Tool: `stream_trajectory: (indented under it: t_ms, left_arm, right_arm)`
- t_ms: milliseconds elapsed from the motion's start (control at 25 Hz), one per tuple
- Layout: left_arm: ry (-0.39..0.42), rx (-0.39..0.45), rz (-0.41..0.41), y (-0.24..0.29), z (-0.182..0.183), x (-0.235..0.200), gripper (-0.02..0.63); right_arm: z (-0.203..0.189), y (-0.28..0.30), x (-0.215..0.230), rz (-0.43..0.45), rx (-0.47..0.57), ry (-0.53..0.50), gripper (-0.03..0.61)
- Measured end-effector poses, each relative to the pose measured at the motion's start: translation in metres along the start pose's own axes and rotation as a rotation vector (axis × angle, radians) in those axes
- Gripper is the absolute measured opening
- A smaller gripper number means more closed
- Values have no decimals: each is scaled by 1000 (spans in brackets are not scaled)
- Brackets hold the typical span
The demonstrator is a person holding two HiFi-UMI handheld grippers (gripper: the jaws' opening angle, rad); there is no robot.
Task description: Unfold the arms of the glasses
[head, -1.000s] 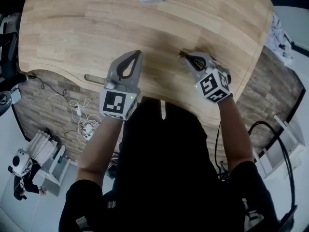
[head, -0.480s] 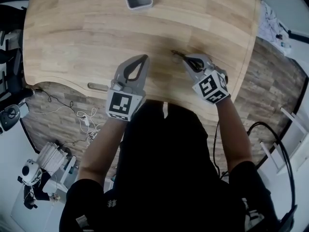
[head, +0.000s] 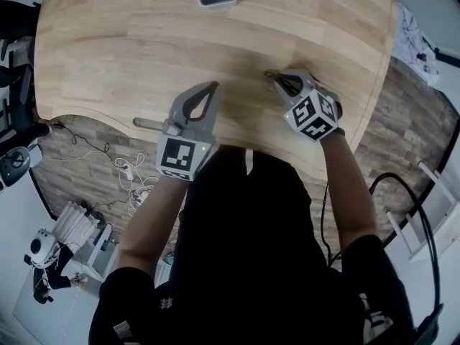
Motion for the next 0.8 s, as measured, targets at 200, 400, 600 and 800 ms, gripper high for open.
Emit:
stream_trajectory:
  t_ms: [200,400,600,800]
  left_arm:
    - [-18,-8,26,-7,-8,-7,5]
    - [-26,6,34,-10,-6,-10,5]
    - [-15,20,17,-7,3,-5,5]
    - [8,36,-12,-2,16,5,5]
  right_arm:
    - [6,3,2,15,-4,-1,17]
    - [12,-9,-4,17,17,-8,14]
    - [10,-28,-10,11,69,8,14]
    - [3,-47,-12,-8,146,78,14]
Point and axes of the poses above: the fingertips, and each gripper's own axes: y forward along the fingers, x to its right, z out of its top, the point moved 8 cm from there along -y, backward along the fingers, and after that the axes turned 13 degrees about y, right-handed, at the moved point
